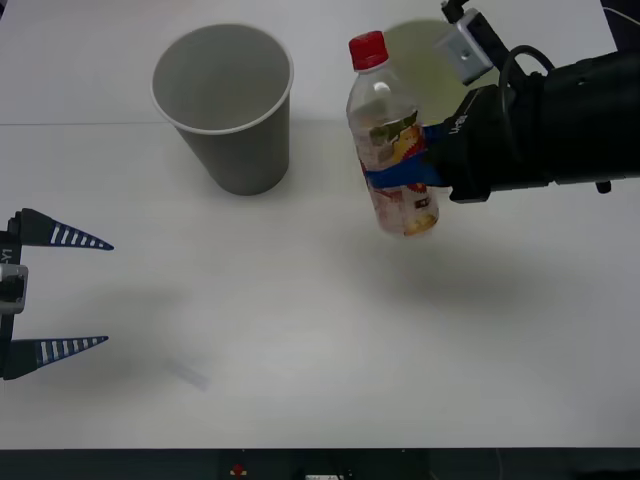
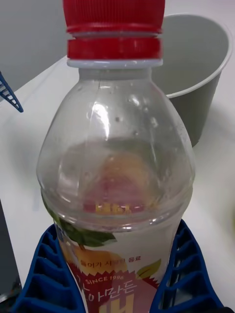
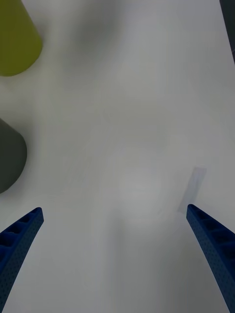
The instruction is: Put the can into the green bin and the plastic bottle into the gray bin
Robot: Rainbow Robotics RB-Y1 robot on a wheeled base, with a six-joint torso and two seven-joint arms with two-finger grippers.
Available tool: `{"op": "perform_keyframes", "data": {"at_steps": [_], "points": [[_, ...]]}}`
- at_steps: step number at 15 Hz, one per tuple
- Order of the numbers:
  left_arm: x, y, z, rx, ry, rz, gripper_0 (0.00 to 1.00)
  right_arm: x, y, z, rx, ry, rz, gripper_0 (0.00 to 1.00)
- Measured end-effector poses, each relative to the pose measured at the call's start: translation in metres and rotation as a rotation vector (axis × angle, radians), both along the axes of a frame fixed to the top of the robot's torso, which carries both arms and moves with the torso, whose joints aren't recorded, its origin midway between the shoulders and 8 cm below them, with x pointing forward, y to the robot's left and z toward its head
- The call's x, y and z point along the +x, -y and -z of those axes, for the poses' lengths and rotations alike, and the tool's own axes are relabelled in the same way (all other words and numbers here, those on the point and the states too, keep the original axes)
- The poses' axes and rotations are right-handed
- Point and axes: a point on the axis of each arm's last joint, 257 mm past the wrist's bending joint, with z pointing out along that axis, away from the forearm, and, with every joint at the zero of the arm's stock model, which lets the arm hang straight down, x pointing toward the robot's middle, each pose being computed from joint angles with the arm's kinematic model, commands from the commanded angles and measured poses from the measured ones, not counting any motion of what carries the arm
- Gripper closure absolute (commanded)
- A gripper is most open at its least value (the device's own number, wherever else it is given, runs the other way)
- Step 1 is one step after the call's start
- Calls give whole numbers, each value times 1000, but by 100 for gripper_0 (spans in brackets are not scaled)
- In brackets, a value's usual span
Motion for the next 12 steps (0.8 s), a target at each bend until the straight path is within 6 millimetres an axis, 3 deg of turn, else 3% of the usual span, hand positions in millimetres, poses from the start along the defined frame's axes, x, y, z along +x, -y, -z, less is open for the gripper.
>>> {"op": "perform_keyframes", "data": {"at_steps": [4, 9, 12], "points": [[0, 0, 0, 0, 0, 0, 0, 36, -14, -29, -73, 6, -7, 100], [0, 0, 0, 0, 0, 0, 0, 78, -48, -72, -64, 36, 18, 100], [0, 0, 0, 0, 0, 0, 0, 102, -70, -84, -87, 64, 43, 100]]}}
